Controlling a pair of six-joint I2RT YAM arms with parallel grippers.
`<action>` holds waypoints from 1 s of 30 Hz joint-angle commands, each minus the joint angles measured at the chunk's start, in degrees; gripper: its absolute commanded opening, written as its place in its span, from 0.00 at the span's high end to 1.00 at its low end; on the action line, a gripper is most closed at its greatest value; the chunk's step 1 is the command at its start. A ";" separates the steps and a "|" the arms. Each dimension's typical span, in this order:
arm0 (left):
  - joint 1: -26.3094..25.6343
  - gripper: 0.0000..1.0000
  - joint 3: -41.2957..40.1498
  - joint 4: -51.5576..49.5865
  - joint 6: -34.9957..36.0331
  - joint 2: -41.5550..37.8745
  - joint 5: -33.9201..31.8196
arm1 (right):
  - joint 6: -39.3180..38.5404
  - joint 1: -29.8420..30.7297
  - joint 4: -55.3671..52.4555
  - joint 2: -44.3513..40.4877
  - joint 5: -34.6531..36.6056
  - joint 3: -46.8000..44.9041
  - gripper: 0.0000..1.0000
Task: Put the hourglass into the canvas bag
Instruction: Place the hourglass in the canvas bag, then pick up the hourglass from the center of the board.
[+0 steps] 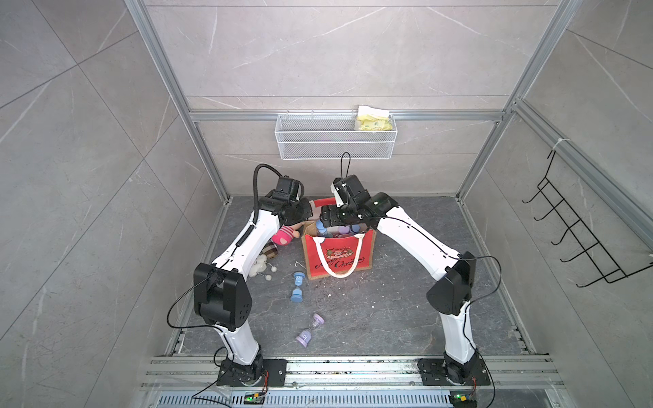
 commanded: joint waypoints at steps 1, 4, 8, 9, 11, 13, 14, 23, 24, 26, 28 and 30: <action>0.93 1.00 1.87 0.12 2.29 -3.48 0.74 | -0.94 0.42 0.09 -5.89 1.73 -3.78 0.13; 1.10 1.00 2.04 -0.27 2.58 -3.41 1.53 | -1.63 1.54 -0.34 -10.57 1.95 -6.63 0.10; 1.39 1.00 2.27 -0.79 2.79 -3.39 2.16 | -1.37 5.48 -5.29 -15.33 6.17 -7.44 0.07; 1.46 1.00 2.42 -0.93 2.98 -3.48 2.37 | -1.01 7.19 -6.50 -16.50 7.08 -8.02 0.06; 1.60 1.00 2.74 -1.32 3.35 -3.36 2.79 | 0.09 11.19 -8.73 -18.82 10.01 -10.01 0.06; 1.74 1.00 3.37 -2.20 3.80 -3.06 2.73 | 1.77 15.50 -11.25 -20.54 13.22 -12.08 0.05; 1.82 1.00 3.62 -2.46 4.07 -2.96 2.81 | 3.13 17.29 -12.27 -21.26 14.28 -13.23 0.04; 2.44 1.00 4.89 -3.42 4.60 -2.45 3.86 | 16.87 32.63 -9.46 -24.10 16.96 -29.35 0.03; 2.45 1.00 4.90 -3.40 4.47 -2.34 3.98 | 18.38 33.85 -9.02 -23.24 16.66 -30.17 0.03; 2.44 1.00 4.83 -3.24 4.38 -2.16 4.22 | 20.43 35.89 -6.82 -20.98 15.20 -31.97 0.03; 2.44 1.00 4.90 -3.27 4.28 -1.94 4.24 | 23.19 37.65 -4.82 -18.46 13.48 -33.17 0.03; 2.44 1.00 5.06 -3.38 4.35 -1.81 4.48 | 25.68 38.78 -2.50 -16.51 12.09 -34.36 0.03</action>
